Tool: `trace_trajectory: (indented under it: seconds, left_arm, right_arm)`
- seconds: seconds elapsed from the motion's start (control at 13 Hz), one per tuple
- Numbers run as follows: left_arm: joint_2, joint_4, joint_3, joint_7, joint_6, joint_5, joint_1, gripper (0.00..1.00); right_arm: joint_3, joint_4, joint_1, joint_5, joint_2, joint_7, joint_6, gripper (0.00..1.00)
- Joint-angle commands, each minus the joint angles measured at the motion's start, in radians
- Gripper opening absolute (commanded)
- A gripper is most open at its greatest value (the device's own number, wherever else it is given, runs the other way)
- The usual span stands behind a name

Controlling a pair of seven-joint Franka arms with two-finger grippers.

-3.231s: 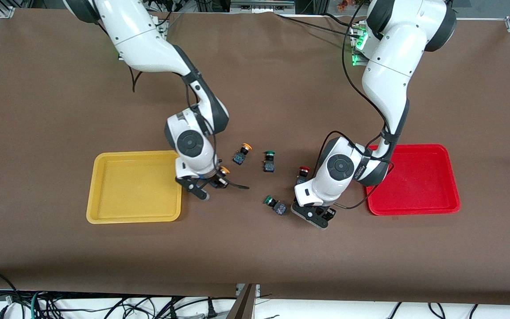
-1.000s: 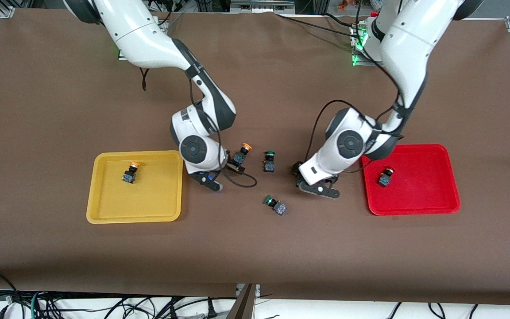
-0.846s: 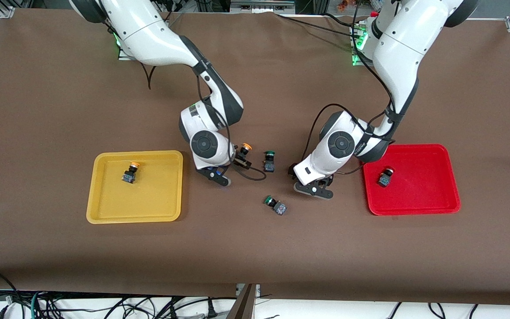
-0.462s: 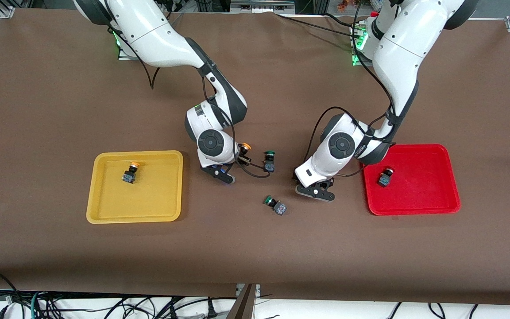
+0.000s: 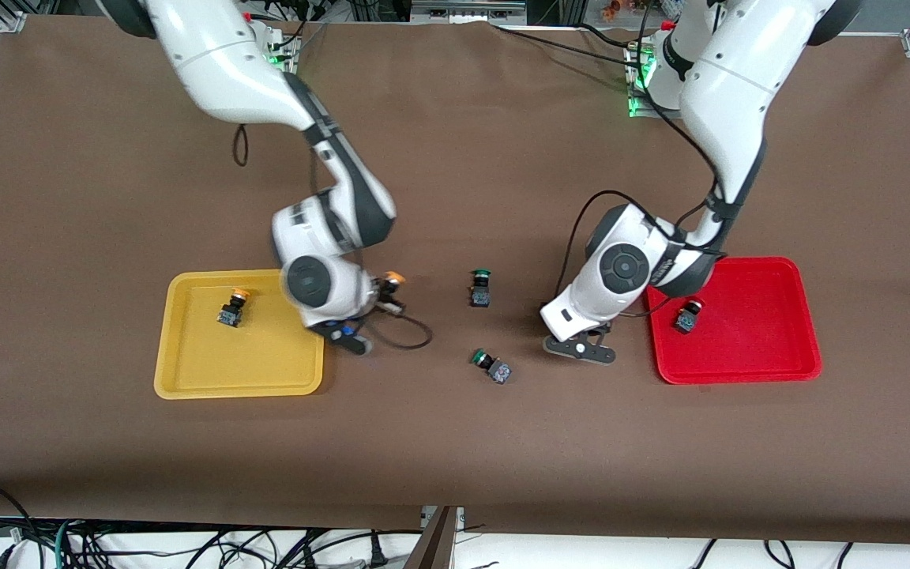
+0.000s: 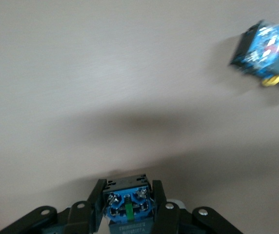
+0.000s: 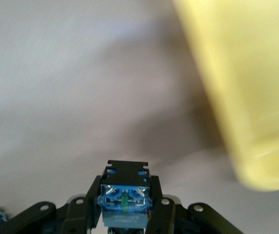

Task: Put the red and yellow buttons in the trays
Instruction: 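Place the orange button in the yellow tray while the left places red in red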

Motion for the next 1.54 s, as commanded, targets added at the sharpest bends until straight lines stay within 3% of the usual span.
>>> trace_trajectory:
  seconds: [0.0, 0.31, 0.38, 0.46, 0.54, 0.62, 0.69, 1.0, 1.15, 1.31, 1.46]
  left_arm:
    - [-0.113, -0.020, -0.001, 0.276, -0.206, 0.042, 0.123, 0.00]
    - [-0.115, -0.040, -0.004, 0.736, -0.232, 0.164, 0.342, 0.00]
    - [-0.099, -0.044, -0.004, 0.785, -0.229, 0.166, 0.381, 0.02]
    - [-0.084, -0.049, -0.004, 0.795, -0.225, 0.166, 0.399, 0.09]
    - [-0.075, -0.061, -0.004, 0.796, -0.206, 0.166, 0.418, 0.20]
    - [-0.078, -0.085, -0.004, 0.798, -0.176, 0.166, 0.427, 0.39]
    - [-0.082, -0.092, -0.007, 0.801, -0.166, 0.166, 0.432, 0.97]
    - [-0.188, -0.052, -0.030, 0.786, -0.259, 0.149, 0.426, 1.00]
    - [-0.332, -0.015, -0.044, 0.781, -0.359, 0.094, 0.429, 1.00]
    - [-0.404, 0.073, -0.044, 0.755, -0.488, 0.036, 0.430, 1.00]
    - [-0.455, 0.188, -0.041, 0.586, -0.681, -0.036, 0.432, 1.00]
  right_arm:
    - [-0.024, -0.010, -0.097, -0.029, -0.014, -0.228, -0.055, 0.00]
    - [-0.036, -0.054, -0.157, -0.074, 0.012, -0.346, -0.031, 0.04]
    - [-0.036, -0.053, -0.159, -0.074, 0.031, -0.346, -0.025, 0.58]
    - [-0.036, -0.051, -0.171, -0.076, 0.034, -0.352, -0.020, 1.00]
    - [-0.036, -0.044, -0.185, -0.076, 0.025, -0.379, -0.026, 1.00]
    - [-0.038, -0.036, -0.190, -0.076, 0.010, -0.428, -0.034, 1.00]
    - [-0.058, -0.027, -0.193, -0.076, -0.039, -0.465, -0.064, 1.00]
    - [-0.122, 0.080, -0.196, -0.072, -0.190, -0.530, -0.351, 1.00]
    - [-0.131, 0.130, -0.197, -0.074, -0.272, -0.522, -0.484, 1.00]
    - [-0.121, 0.099, -0.202, -0.094, -0.407, -0.522, -0.528, 1.00]
    - [-0.116, -0.037, -0.214, -0.099, -0.574, -0.525, -0.519, 1.00]
